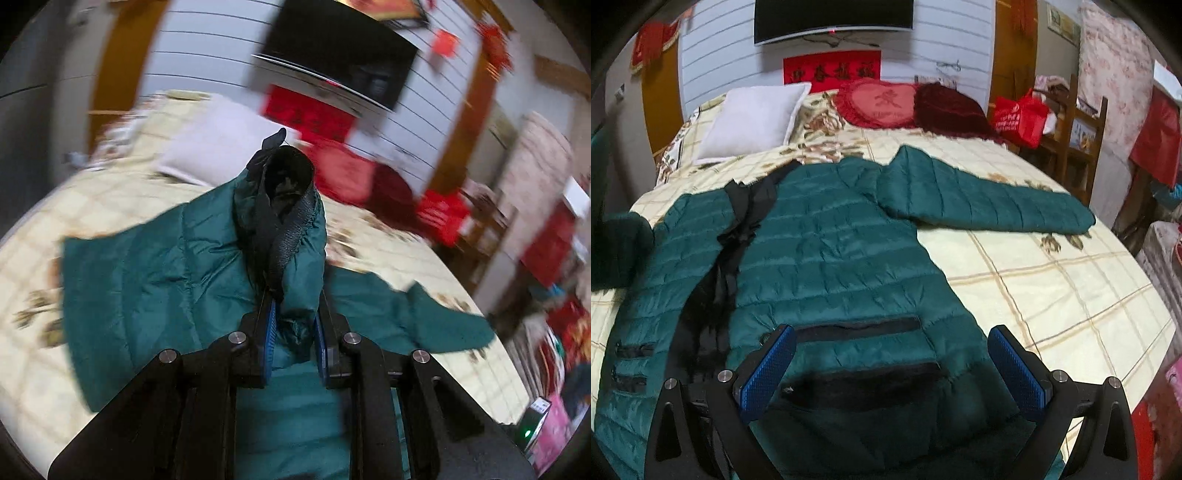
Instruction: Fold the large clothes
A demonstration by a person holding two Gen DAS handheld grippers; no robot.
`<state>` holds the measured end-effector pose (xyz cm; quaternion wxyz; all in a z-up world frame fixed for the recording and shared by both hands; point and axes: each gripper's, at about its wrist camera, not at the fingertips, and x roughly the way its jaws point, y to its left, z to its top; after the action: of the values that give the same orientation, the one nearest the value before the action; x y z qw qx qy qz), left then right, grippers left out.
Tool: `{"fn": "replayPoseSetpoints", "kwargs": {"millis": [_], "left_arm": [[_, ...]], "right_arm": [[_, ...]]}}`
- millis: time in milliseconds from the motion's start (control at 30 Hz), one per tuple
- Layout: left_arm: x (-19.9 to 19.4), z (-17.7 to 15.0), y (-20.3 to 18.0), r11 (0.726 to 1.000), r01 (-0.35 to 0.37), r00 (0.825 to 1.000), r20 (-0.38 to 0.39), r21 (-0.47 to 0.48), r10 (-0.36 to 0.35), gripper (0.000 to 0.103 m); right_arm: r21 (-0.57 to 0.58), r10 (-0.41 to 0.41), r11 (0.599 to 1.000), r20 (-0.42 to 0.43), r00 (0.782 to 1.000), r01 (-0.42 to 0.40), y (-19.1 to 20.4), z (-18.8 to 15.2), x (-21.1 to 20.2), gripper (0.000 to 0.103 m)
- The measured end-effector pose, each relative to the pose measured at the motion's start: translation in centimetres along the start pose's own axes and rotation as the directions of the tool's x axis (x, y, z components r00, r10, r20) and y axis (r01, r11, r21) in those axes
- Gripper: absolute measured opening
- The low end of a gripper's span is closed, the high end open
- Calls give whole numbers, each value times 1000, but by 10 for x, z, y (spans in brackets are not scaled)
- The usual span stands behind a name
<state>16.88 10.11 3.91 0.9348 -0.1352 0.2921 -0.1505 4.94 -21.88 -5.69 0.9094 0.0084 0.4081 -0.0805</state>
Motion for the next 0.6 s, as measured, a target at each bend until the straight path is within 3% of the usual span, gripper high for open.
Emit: {"fn": "replayPoseSetpoints", "kwargs": {"millis": [200,333,467,533,600], "left_arm": [[68,-15,-70,985,172,980,-105,2,-171,17],[114,-36,-86,955,289,937,-184,-68,-297,17],[147,-55,-85,954,275,919,-261,-119,-297,17],[151,-63,-86,968,236,921,-299,-85,-251,26],[145,-66,-85,976,210,925,-311,-51,-216,52]], "right_arm": [[0,9,1000,-48,999,-9,-9,-5,11,103],[21,12,1000,-77,997,-10,-16,-7,18,103],[30,3,1000,-112,994,0,-22,-8,27,103],[41,8,999,-114,993,-3,-24,-8,29,103],[47,3,999,-104,995,2,-25,-7,27,103]]}}
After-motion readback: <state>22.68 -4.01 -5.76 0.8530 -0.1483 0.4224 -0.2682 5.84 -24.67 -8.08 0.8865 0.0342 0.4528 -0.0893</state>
